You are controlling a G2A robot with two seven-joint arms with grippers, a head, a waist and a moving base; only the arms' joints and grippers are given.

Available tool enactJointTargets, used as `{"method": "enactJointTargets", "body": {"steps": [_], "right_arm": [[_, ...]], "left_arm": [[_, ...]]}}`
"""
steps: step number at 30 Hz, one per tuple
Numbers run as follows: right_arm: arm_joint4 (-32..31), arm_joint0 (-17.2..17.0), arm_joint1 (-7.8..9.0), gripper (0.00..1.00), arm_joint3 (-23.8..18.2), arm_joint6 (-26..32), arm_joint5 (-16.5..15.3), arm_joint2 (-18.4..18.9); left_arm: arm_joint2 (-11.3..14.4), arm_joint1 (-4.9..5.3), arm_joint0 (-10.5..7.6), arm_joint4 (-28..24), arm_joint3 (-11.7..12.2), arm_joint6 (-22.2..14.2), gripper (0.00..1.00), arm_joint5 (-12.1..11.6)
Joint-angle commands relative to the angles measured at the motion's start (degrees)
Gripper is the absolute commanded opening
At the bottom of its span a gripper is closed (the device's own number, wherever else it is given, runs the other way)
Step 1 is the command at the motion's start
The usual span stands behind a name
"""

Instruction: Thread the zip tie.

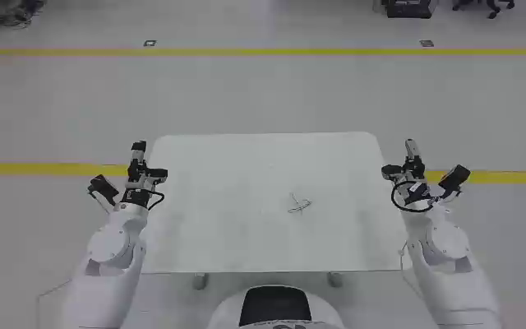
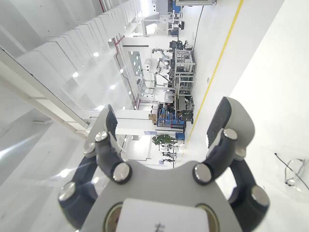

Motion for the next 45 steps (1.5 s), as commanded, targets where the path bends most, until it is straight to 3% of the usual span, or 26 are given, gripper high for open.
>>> {"method": "enactJointTargets", "body": {"steps": [1,4,6,14,19,25,27,38,40,45], "right_arm": [[-3.0,0.8,0.26,1.0,0.2,5.7,1.4,-0.6],[-6.1,1.9,0.67,1.0,0.6,13.4,3.7,-1.9],[-7.2,2.2,0.85,1.0,1.0,18.0,2.8,-2.7],[-7.2,2.2,0.85,1.0,1.0,18.0,2.8,-2.7],[-19.4,5.8,1.43,1.0,-0.5,23.1,5.3,-5.9],[-30.4,13.3,1.52,1.0,2.7,28.9,9.8,-12.4],[-32.5,15.0,1.48,1.0,4.1,30.6,9.5,-14.1],[-32.5,15.0,1.48,1.0,4.1,30.6,9.5,-14.1],[-35.2,15.3,1.67,1.0,3.7,31.5,9.0,-14.4],[-43.1,21.2,2.01,1.0,5.0,40.4,9.2,-18.0]], "left_arm": [[0.0,0.0,0.0,0.0,0.0,0.0,1.0,0.0],[0.0,0.0,0.0,0.0,0.0,0.0,1.0,0.0],[0.0,0.0,0.0,0.0,0.0,0.0,1.0,0.0],[0.0,0.0,0.0,0.0,0.0,0.0,1.0,0.0],[0.0,0.0,0.0,0.0,0.0,0.0,1.0,0.0],[0.0,0.0,0.0,0.0,0.0,0.0,1.0,0.0],[0.0,0.0,0.0,0.0,0.0,0.0,1.0,0.0],[0.0,0.0,0.0,0.0,0.0,0.0,1.0,0.0],[0.0,0.0,0.0,0.0,0.0,0.0,1.0,0.0],[0.0,0.0,0.0,0.0,0.0,0.0,1.0,0.0]]}}
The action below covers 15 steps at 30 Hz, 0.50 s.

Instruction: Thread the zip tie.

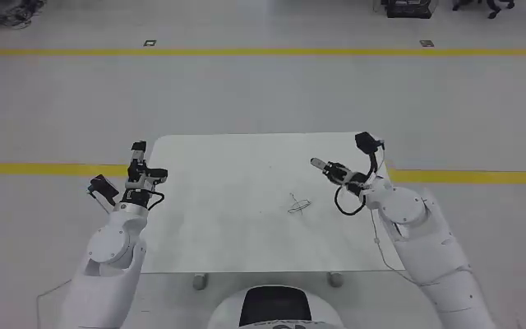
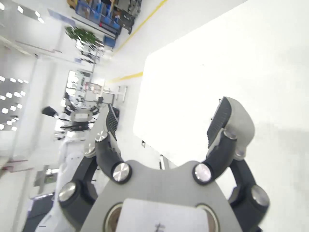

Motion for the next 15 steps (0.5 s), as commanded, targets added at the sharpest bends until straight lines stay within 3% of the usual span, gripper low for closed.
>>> {"method": "enactJointTargets", "body": {"steps": [1,7,10,15], "right_arm": [[-3.3,3.2,-0.13,1.0,1.2,2.7,0.5,-2.2],[-13.1,11.3,-1.18,1.0,5.3,7.8,3.3,-11.6],[-15.2,13.7,-1.96,1.0,7.0,8.7,4.3,-15.6],[-14.9,14.4,-2.27,1.0,7.6,8.5,4.0,-16.5]], "left_arm": [[0.0,0.0,0.0,0.0,0.0,0.0,1.0,0.0],[0.0,0.0,0.0,0.0,0.0,0.0,1.0,0.0],[0.0,0.0,0.0,0.0,0.0,0.0,1.0,0.0],[0.0,0.0,0.0,0.0,0.0,0.0,1.0,0.0]]}}
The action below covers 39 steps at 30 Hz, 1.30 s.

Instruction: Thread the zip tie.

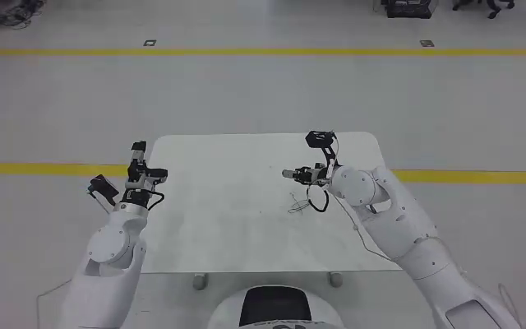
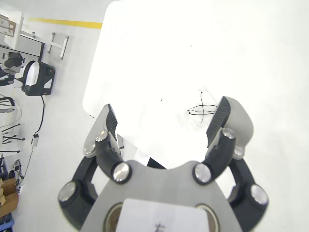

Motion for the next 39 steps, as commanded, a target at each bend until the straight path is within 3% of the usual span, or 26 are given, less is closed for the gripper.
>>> {"method": "enactJointTargets", "body": {"steps": [1,13,18,25,29,36,39], "right_arm": [[0.0,0.0,0.02,1.0,0.0,0.0,0.0,0.1],[-1.3,0.1,0.04,1.0,-0.2,-0.3,-0.6,-0.2],[-7.2,4.3,-0.58,1.0,1.7,3.1,0.3,-3.7],[-9.7,13.7,-3.99,1.0,12.4,6.9,1.1,-12.9],[-8.6,18.3,-7.1,1.0,20.7,7.3,1.5,-18.6],[-4.8,22.0,-11.75,1.0,31.8,7.5,2.2,-24.3],[-4.1,22.6,-12.56,1.0,33.6,6.9,1.9,-24.7]], "left_arm": [[0.0,0.0,0.0,0.0,0.0,0.0,1.0,0.0],[0.0,0.0,0.0,0.0,0.0,0.0,1.0,0.0],[0.0,0.0,0.0,0.0,0.0,0.0,1.0,0.0],[0.0,0.0,0.0,0.0,0.0,0.0,1.0,0.0],[0.0,0.0,0.0,0.0,0.0,0.0,1.0,0.0],[0.0,0.0,0.0,0.0,0.0,0.0,1.0,0.0],[0.0,0.0,0.0,0.0,0.0,0.0,1.0,0.0]]}}
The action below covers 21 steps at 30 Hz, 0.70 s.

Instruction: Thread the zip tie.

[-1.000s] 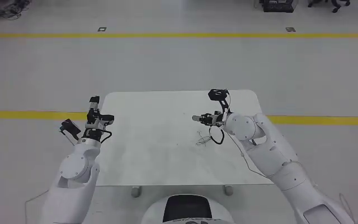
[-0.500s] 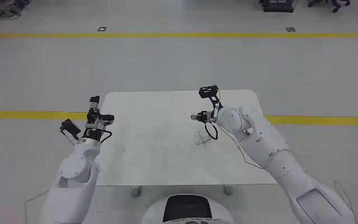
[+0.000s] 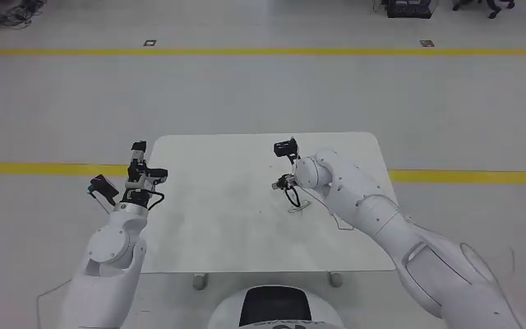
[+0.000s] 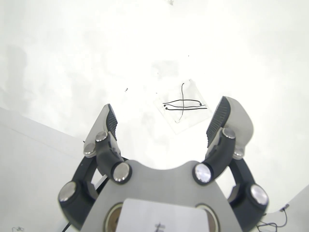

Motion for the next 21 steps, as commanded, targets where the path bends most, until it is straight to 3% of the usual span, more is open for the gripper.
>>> {"method": "enactJointTargets", "body": {"steps": [1,8,10,12,21], "right_arm": [[0.1,0.1,-0.07,1.0,0.2,-0.1,0.0,0.0],[0.1,0.1,-0.07,1.0,0.2,-0.1,0.0,0.0],[-4.5,0.4,-0.12,1.0,0.6,-0.1,2.9,-1.5],[-7.0,0.6,-0.5,1.0,0.2,1.2,3.5,-1.9],[-12.8,1.1,-4.13,1.0,5.8,5.1,3.5,-0.9]], "left_arm": [[0.0,0.0,0.0,0.0,0.0,0.0,1.0,0.0],[0.0,0.0,0.0,0.0,0.0,0.0,1.0,0.0],[0.0,0.0,0.0,0.0,0.0,0.0,1.0,0.0],[0.0,0.0,0.0,0.0,0.0,0.0,1.0,0.0],[0.0,0.0,0.0,0.0,0.0,0.0,1.0,0.0]]}}
